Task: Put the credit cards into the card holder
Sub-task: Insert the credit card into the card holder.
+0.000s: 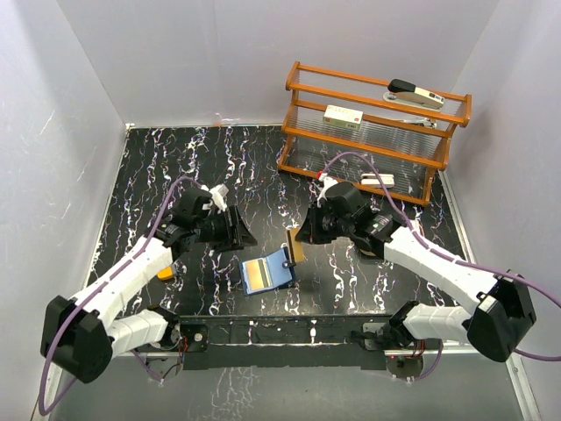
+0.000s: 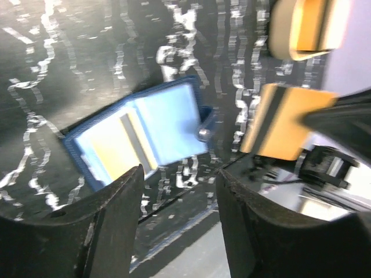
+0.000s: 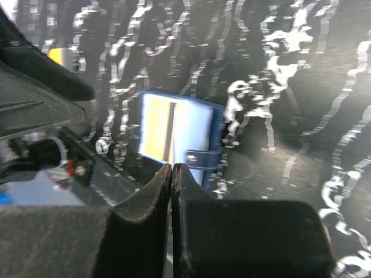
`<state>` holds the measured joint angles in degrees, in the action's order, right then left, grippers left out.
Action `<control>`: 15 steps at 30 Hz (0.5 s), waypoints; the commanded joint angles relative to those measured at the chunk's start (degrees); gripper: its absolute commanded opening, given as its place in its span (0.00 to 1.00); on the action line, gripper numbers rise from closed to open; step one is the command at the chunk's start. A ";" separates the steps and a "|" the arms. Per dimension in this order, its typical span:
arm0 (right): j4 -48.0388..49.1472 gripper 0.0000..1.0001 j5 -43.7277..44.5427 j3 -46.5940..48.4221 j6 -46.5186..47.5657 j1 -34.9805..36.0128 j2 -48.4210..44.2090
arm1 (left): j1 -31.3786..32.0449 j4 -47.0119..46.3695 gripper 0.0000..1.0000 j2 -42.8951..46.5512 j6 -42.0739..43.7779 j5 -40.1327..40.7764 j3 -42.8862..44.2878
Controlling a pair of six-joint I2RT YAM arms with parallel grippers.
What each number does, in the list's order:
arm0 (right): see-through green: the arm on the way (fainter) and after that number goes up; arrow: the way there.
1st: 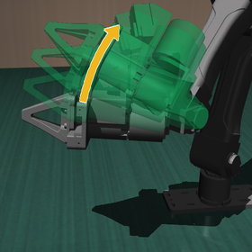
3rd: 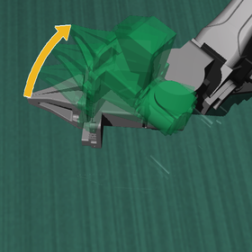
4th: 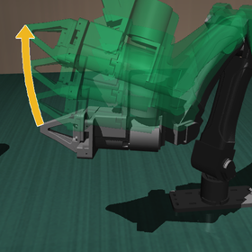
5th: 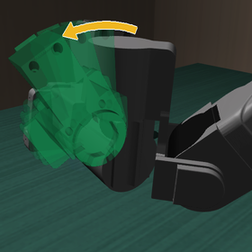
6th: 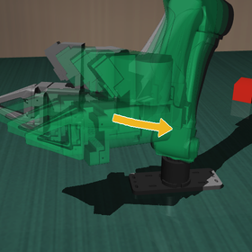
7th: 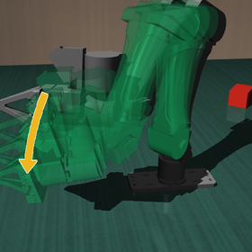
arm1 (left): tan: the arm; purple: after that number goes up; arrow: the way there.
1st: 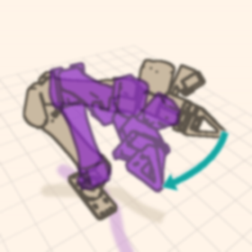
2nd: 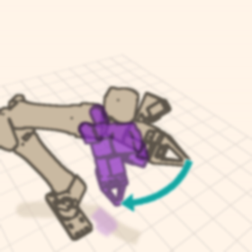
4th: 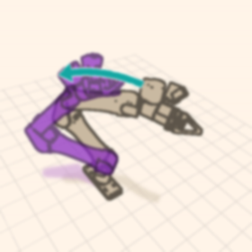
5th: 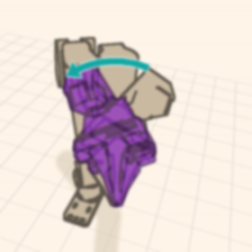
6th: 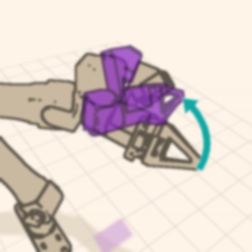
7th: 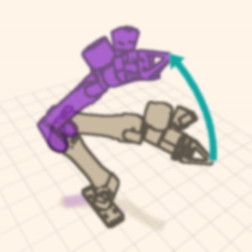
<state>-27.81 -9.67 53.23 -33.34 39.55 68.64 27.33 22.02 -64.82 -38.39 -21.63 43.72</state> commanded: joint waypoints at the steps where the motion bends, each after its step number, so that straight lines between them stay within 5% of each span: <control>1: 16.85 0.00 -10.41 -3.83 -6.87 0.89 -3.30 | -0.26 -7.63 0.53 5.91 -7.28 -10.38 -0.65; 7: 30.91 0.00 -17.29 -10.22 -14.68 1.98 -6.01 | -0.31 -17.34 0.58 10.13 -13.98 -16.30 -4.71; 15: 36.81 0.00 -18.30 -12.60 -19.54 2.29 -10.88 | -0.28 -23.04 0.58 12.71 -17.57 -19.36 -7.23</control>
<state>-0.38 -25.96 41.25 -49.32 41.63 61.23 27.31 4.32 -54.22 -52.23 -36.14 37.52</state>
